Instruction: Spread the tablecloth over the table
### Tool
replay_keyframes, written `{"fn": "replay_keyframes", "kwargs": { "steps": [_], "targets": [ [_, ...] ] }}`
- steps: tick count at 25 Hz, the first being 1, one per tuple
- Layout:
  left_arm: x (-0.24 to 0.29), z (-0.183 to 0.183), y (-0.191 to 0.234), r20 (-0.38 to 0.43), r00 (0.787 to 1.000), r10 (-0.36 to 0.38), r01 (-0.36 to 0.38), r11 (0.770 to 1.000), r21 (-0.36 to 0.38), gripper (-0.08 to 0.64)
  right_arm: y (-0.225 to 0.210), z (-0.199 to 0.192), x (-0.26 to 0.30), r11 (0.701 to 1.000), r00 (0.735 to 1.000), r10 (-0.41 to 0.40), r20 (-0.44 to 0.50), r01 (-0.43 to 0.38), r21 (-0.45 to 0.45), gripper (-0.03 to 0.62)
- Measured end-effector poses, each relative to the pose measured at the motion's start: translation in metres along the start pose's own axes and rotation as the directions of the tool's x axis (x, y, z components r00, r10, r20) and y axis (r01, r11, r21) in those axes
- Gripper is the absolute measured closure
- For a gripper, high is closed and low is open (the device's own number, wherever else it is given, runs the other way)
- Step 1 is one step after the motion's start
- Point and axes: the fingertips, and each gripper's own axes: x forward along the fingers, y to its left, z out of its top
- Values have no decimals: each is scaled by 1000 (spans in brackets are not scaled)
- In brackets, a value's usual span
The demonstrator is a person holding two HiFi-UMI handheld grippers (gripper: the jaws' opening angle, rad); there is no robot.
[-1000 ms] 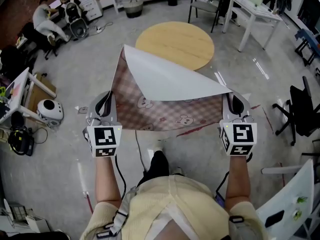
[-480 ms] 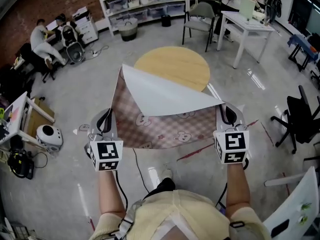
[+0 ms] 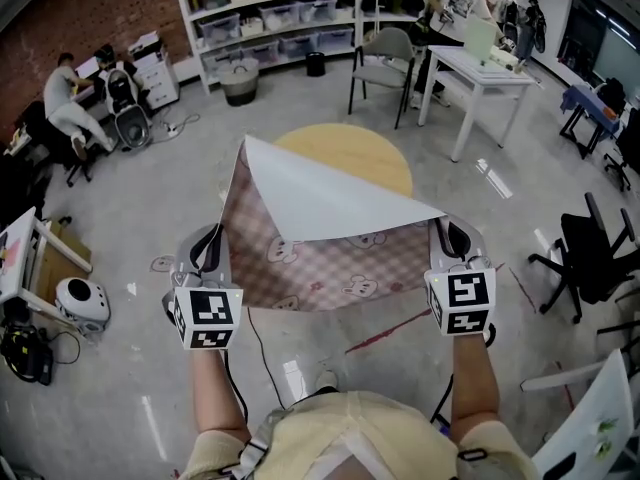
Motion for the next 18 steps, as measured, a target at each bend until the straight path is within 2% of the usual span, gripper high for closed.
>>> {"fn": "replay_keyframes", "kwargs": {
  "steps": [9,18],
  "targets": [
    [64,-10,36,45,998,-49,50,999,-17,554,-1,16,62,1000,1000,-24,-14,24,-20,584],
    [136,-3,63,48,997,-66,65,997,34,554,-14,23,135,1000,999,-6,-41,5,-28,584]
  ]
}}
